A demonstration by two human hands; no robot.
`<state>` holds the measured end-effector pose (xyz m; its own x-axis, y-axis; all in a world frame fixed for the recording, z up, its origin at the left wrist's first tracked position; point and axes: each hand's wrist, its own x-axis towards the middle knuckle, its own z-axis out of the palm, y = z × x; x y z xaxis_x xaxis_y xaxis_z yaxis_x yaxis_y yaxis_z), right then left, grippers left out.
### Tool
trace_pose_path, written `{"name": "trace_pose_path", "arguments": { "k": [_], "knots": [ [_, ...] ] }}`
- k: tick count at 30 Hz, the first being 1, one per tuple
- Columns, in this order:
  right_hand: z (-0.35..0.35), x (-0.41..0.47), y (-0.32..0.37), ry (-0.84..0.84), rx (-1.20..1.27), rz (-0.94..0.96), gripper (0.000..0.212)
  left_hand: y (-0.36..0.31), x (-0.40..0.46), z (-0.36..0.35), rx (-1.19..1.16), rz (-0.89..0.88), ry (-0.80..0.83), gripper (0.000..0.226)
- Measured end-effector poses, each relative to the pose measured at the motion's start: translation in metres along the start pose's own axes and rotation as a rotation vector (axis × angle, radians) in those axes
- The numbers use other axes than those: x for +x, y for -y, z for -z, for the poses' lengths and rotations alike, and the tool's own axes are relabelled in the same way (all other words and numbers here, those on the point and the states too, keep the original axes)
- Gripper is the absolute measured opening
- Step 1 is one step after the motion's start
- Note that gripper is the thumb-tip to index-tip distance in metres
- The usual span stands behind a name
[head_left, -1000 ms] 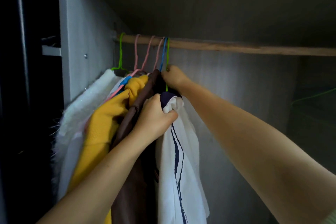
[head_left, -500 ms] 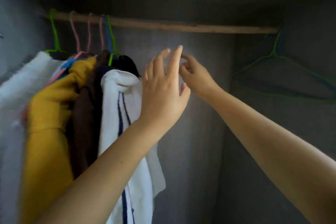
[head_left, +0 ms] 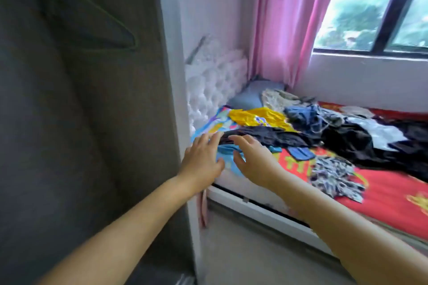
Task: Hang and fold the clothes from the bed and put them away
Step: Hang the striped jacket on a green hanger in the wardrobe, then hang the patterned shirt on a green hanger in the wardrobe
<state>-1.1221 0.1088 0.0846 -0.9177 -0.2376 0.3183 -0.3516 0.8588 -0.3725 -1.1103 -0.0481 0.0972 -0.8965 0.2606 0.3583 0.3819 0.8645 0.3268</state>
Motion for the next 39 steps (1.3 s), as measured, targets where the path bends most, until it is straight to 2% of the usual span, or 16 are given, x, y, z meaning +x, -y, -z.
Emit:
{"name": "trace_pose_path", "arguments": {
  "k": [5,14,20,25,30,36,39],
  "knots": [
    [0.036,-0.096,-0.163,0.147,-0.120,-0.341,0.047,-0.095,0.030,-0.122,-0.061,-0.074,0.254,0.059],
    [0.035,-0.182,-0.304,0.232,-0.119,-0.676,0.042,-0.171,0.055,-0.254,-0.086,-0.108,0.561,0.058],
    [0.004,-0.157,-0.371,0.306,-0.072,-0.816,0.043,-0.171,0.106,-0.319,-0.079,-0.125,0.669,0.057],
    [-0.012,-0.112,-0.431,0.344,-0.041,-0.946,0.043,-0.161,0.180,-0.370,-0.085,-0.139,0.770,0.057],
    [-0.024,-0.080,-0.479,0.318,0.014,-1.040,0.043,-0.163,0.243,-0.415,-0.081,-0.168,0.859,0.053],
    [-0.046,-0.067,-0.526,0.388,0.121,-1.079,0.046,-0.191,0.277,-0.466,-0.169,-0.139,1.008,0.058],
    [-0.055,-0.054,-0.571,0.450,0.163,-1.092,0.046,-0.208,0.305,-0.504,-0.190,-0.114,1.054,0.059]
  ]
}}
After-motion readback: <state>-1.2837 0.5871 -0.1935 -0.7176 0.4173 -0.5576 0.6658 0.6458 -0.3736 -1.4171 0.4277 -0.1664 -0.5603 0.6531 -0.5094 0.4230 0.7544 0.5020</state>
